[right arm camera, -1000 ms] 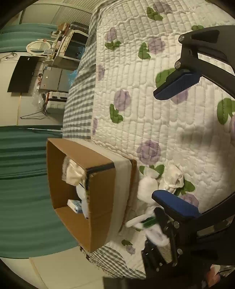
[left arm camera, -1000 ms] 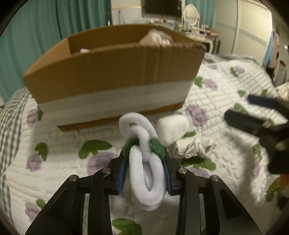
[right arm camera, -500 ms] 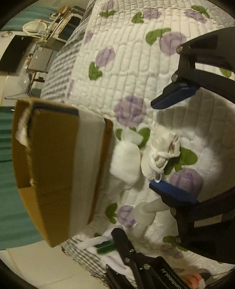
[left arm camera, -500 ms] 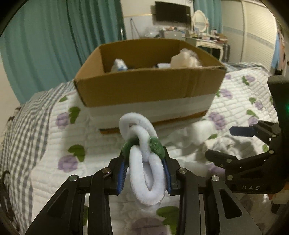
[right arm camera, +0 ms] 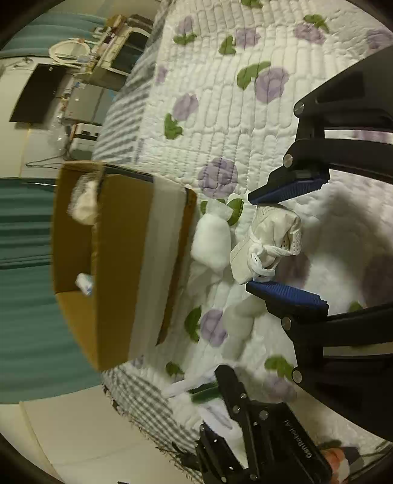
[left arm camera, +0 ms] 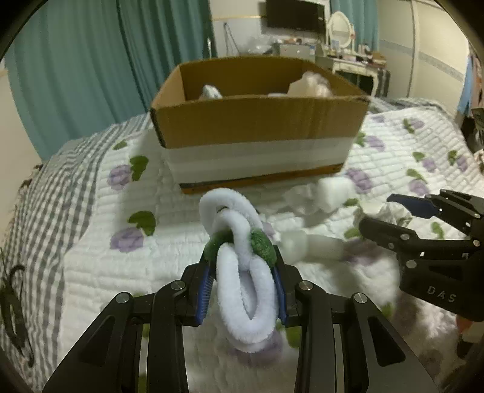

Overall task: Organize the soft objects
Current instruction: 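Grasp the small white sock bundle with the right tool, then drop the looped sock and sock bundle into the box, open both tools, then grasp the white plastic fitting with the right tool, then grasp the white foam piece with the left tool, then lower the plastic fitting and foam piece into the box, open both tools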

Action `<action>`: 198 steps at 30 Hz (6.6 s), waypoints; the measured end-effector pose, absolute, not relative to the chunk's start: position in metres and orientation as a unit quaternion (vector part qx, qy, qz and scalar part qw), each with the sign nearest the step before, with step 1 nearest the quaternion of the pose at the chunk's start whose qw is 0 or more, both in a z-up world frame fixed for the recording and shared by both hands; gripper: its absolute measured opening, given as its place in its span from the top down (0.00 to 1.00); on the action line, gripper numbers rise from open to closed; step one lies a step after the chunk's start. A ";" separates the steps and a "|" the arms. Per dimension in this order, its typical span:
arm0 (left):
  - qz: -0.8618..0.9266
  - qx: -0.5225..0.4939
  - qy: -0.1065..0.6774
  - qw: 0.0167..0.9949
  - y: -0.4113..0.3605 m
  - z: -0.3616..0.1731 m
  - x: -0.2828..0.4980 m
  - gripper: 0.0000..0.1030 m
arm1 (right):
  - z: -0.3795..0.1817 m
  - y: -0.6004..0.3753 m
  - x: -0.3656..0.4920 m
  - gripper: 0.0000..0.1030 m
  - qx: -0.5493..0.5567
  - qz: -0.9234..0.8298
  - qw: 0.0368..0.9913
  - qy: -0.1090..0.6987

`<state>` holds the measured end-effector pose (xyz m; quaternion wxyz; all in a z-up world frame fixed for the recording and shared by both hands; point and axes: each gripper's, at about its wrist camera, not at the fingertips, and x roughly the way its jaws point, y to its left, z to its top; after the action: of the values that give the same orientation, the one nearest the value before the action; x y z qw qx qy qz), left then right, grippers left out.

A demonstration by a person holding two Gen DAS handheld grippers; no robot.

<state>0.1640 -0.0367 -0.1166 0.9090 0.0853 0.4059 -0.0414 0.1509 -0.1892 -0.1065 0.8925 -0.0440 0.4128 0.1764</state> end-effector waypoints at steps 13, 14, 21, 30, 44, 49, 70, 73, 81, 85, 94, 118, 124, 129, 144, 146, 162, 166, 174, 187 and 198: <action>-0.050 0.079 0.338 0.937 -0.032 -0.043 0.107 0.68 | 0.011 -0.182 0.077 0.50 -0.064 0.163 0.941 0.291; -0.050 0.080 0.331 0.939 -0.031 -0.036 0.104 0.68 | 0.021 -0.182 0.076 0.50 -0.064 0.162 0.943 0.284; -0.047 0.082 0.272 0.958 -0.030 0.016 0.096 0.68 | 0.074 -0.183 0.087 0.50 -0.078 0.161 0.953 0.246; -0.062 0.076 0.225 0.969 -0.042 0.070 0.142 0.68 | 0.115 -0.180 0.151 0.50 -0.072 0.164 0.960 0.216; -0.033 0.091 0.286 0.953 -0.057 -0.002 0.291 0.65 | 0.028 -0.175 0.293 0.50 0.003 0.184 0.937 0.296; -0.034 0.090 0.302 0.949 -0.055 -0.032 0.313 0.63 | 0.004 -0.181 0.317 0.45 0.007 0.172 0.935 0.309; -0.018 0.063 0.220 0.973 -0.032 0.078 0.214 0.13 | 0.142 -0.225 0.182 0.02 -0.019 0.097 0.972 0.214; -0.016 0.063 0.207 0.976 -0.029 0.105 0.182 0.13 | 0.165 -0.224 0.147 0.02 -0.025 0.098 0.974 0.202; -0.011 0.061 0.186 0.981 -0.019 0.127 0.115 0.13 | 0.163 -0.209 0.078 0.02 -0.052 0.121 0.969 0.210; -0.009 0.064 0.188 0.980 -0.014 0.111 0.096 0.13 | 0.132 -0.198 0.067 0.02 -0.066 0.131 0.963 0.226; 0.005 0.054 0.263 0.963 0.008 0.020 0.110 0.13 | 0.013 -0.170 0.102 0.02 -0.036 0.178 0.925 0.333; 0.012 0.038 0.394 0.918 0.042 -0.135 0.167 0.13 | -0.150 -0.102 0.175 0.68 -0.072 0.218 0.862 0.451; 0.015 0.038 0.396 0.917 0.043 -0.135 0.162 0.13 | -0.139 -0.110 0.158 0.75 -0.061 0.222 0.869 0.439; 0.015 0.035 0.392 0.919 0.040 -0.123 0.150 0.13 | -0.114 -0.129 0.142 0.76 -0.048 0.213 0.882 0.417; -0.031 0.062 0.371 0.926 -0.061 -0.087 0.163 0.13 | -0.048 -0.229 0.162 0.76 -0.089 0.138 0.913 0.373; -0.036 0.063 0.375 0.924 -0.076 -0.093 0.171 0.13 | -0.055 -0.241 0.174 0.76 -0.090 0.131 0.912 0.378; -0.070 0.036 0.442 0.893 -0.138 -0.153 0.238 0.59 | -0.109 -0.277 0.216 0.76 -0.047 0.119 0.904 0.407; -0.085 0.023 0.448 0.890 -0.133 -0.154 0.237 0.62 | -0.109 -0.276 0.212 0.76 -0.049 0.113 0.905 0.407; -0.088 0.024 0.429 0.899 -0.121 -0.122 0.203 0.62 | -0.094 -0.271 0.188 0.76 -0.040 0.108 0.909 0.400; -0.097 0.048 0.360 0.927 -0.092 -0.040 0.143 0.62 | -0.024 -0.224 0.129 0.76 -0.093 0.114 0.922 0.359; -0.071 0.087 0.293 0.950 -0.052 0.021 0.119 0.62 | 0.056 -0.188 0.119 0.76 -0.103 0.136 0.941 0.292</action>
<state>0.1190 -0.0519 0.0214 0.9497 0.0866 0.2926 -0.0705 0.1191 -0.1883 0.0561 0.9410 -0.1030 0.2924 0.1356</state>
